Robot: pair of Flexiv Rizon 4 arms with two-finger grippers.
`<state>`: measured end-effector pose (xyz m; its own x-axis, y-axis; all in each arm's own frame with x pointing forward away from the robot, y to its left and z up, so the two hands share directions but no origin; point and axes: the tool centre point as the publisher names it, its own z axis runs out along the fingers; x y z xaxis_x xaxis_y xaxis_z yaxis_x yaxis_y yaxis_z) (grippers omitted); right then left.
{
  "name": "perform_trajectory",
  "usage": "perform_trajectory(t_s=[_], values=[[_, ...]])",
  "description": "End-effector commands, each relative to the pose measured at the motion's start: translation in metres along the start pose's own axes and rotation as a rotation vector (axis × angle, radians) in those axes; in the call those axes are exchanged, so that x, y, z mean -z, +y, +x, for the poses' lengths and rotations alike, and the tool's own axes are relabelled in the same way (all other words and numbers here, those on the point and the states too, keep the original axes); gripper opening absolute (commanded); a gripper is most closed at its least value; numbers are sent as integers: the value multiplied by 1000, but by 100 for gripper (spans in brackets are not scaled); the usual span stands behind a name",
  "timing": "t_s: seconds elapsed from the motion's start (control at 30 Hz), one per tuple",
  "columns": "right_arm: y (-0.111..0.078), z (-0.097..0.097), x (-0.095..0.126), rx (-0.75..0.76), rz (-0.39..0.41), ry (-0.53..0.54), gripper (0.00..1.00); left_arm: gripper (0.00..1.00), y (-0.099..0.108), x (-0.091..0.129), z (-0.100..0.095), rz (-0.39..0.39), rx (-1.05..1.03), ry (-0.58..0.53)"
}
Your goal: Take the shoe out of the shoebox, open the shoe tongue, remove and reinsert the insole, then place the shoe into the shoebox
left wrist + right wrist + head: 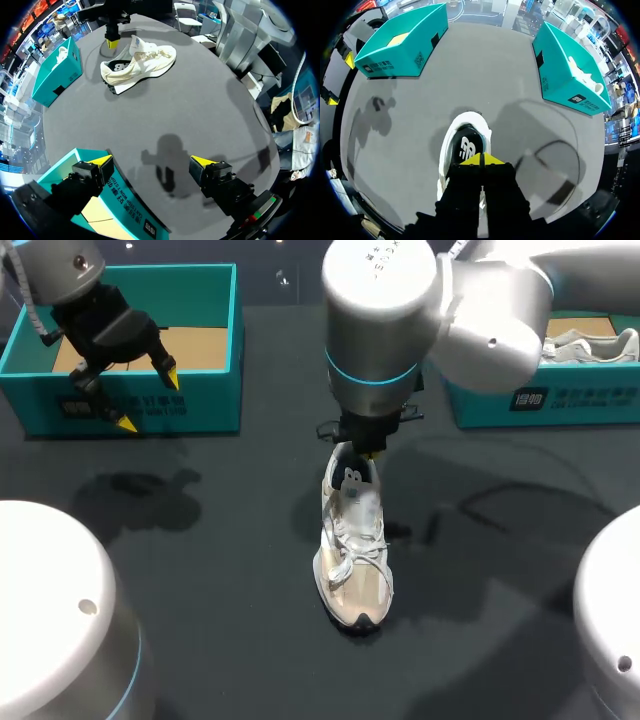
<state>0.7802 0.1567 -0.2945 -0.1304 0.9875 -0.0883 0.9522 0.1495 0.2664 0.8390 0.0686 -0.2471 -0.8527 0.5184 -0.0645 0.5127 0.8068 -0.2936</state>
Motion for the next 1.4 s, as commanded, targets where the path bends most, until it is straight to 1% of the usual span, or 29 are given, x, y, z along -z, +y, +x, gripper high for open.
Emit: perform_trajectory(t_s=[0.03, 0.1, 0.13, 0.23, 0.4, 0.47, 0.63, 0.83, 0.93, 1.0, 1.1, 1.27, 1.4], values=[[-6, 16, -14, -43, -27, -79, 0, 100, 0, 0, 1, -2, 0, 0], [-8, 18, -21, -64, -35, -106, 0, 100, 0, 0, 1, -2, 0, 0], [-10, 19, -23, -63, -48, -103, 0, 100, 0, 0, 1, -2, 0, 0], [-12, 23, -32, -66, -79, -144, 0, 100, 0, 0, 1, -2, 0, 0], [-11, 27, -45, -84, -81, -221, 0, 100, 0, 0, 1, -2, 0, 0], [-10, 26, -48, -89, -85, -219, 0, 100, 0, 0, 1, -2, 0, 0], [-8, 20, -54, -111, -72, -251, 0, 100, 0, 0, 1, -2, 0, 0], [-10, 12, -63, -132, -66, -282, 0, 100, 0, 0, 1, -2, 0, 0], [-13, 9, -73, -140, -46, -294, 0, 100, 0, 0, 1, -2, 0, 0], [-14, 10, -83, -136, -20, -295, 0, 100, 0, 0, 1, -2, 0, 0], [-16, 14, -92, -124, 2, -274, 0, 100, 0, 0, 1, -2, 0, 0], [-17, 18, -95, -109, 10, -263, 0, 100, 0, 0, 1, -2, 0, 0], [-17, 16, -77, -108, -21, -317, 0, 100, 0, 0, 1, -2, 0, 0]])
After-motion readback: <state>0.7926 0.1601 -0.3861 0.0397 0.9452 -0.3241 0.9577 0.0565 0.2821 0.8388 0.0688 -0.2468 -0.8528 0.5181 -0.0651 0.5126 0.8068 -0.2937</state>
